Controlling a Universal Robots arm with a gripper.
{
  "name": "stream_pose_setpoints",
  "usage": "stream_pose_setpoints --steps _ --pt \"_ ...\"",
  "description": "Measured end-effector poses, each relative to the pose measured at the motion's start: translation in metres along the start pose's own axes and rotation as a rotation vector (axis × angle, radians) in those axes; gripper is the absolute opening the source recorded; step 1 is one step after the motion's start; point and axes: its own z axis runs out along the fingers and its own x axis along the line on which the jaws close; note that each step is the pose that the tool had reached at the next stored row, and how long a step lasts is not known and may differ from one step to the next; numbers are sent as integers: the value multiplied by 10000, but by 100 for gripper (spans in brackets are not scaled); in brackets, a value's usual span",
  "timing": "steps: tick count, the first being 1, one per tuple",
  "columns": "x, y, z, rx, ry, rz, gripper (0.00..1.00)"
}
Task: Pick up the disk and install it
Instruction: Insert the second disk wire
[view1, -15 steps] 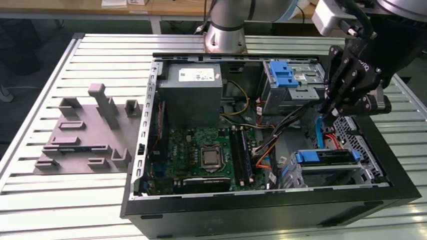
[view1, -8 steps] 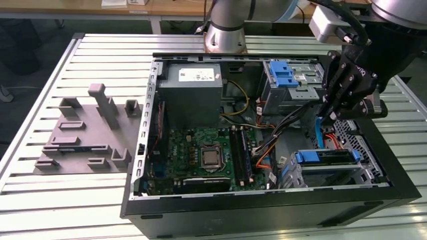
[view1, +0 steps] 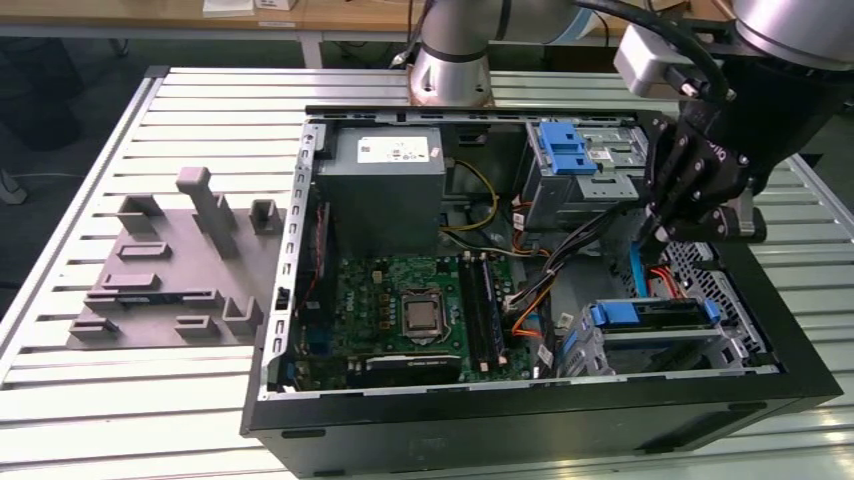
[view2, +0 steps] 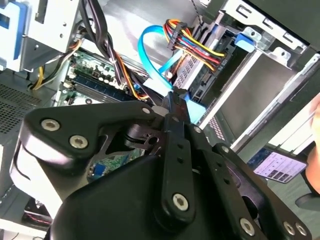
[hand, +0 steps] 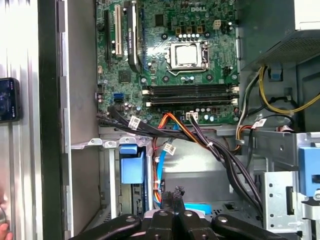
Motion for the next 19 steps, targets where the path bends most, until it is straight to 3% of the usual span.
stream_pose_setpoints --steps 6,7,12,14,19 --pt "0 0 9 25 412 12 12" --pt "0 0 11 29 483 14 18" --pt "0 -1 21 48 805 24 18" --pt "0 -1 25 52 858 26 18" --pt "-1 -1 31 53 879 27 20"
